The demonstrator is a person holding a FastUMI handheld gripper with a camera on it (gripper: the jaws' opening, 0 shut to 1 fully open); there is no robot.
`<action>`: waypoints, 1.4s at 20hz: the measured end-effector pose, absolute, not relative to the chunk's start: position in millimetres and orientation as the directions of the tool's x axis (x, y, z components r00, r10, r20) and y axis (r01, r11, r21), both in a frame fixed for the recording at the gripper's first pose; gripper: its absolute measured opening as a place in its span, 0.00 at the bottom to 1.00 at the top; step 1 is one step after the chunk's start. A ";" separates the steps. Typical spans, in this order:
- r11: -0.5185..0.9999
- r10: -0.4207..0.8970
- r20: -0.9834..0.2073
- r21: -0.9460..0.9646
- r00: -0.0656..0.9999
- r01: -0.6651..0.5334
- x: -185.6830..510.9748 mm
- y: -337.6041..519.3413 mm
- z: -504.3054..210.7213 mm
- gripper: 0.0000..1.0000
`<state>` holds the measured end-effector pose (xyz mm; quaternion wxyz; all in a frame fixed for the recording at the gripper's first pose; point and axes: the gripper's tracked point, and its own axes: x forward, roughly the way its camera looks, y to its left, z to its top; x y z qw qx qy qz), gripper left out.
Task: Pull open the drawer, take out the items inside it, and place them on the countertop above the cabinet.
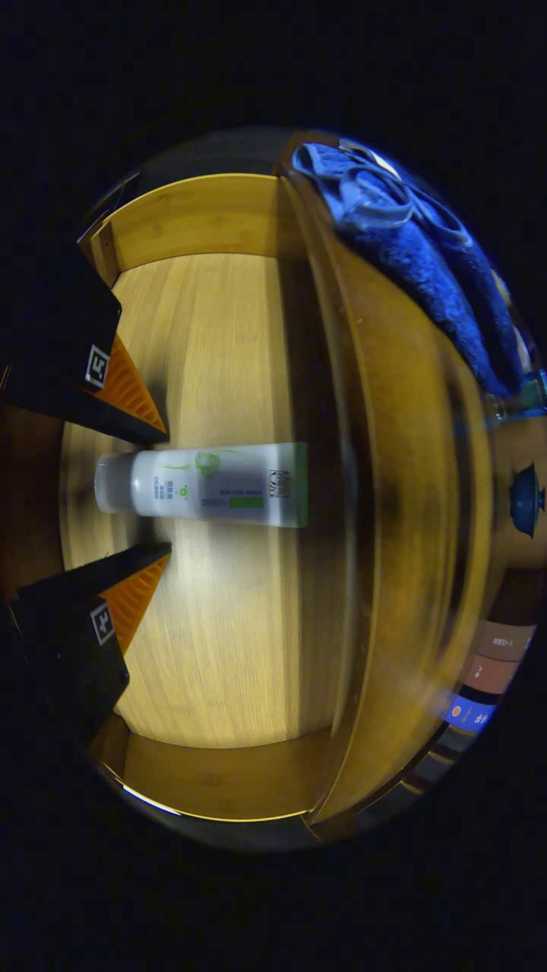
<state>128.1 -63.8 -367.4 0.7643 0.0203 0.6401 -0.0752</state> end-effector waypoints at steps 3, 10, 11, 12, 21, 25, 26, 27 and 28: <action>0.990 -0.092 -0.980 -0.071 0.178 0.123 128.9 -72.1 -371.6 0.61; 0.991 -0.042 -0.980 -0.017 0.195 0.130 115.7 -69.3 -351.7 0.35; 0.992 -0.038 -0.977 -0.013 0.212 0.122 111.4 -65.3 -341.7 0.35; 0.994 -0.029 -0.973 -0.003 0.228 0.110 106.2 -59.8 -331.1 0.35; 0.996 0.014 -0.933 0.045 0.361 0.078 76.2 -44.2 -269.9 0.35; 0.994 0.007 -0.894 0.056 0.448 0.097 93.6 -50.4 -234.1 0.35; 0.993 0.001 -0.883 0.056 0.470 0.103 103.9 -52.6 -224.5 0.34; 0.992 -0.001 -0.873 0.060 0.487 0.110 114.9 -56.6 -215.9 0.34; 0.991 -0.004 -0.863 0.064 0.506 0.117 127.4 -58.8 -207.8 0.34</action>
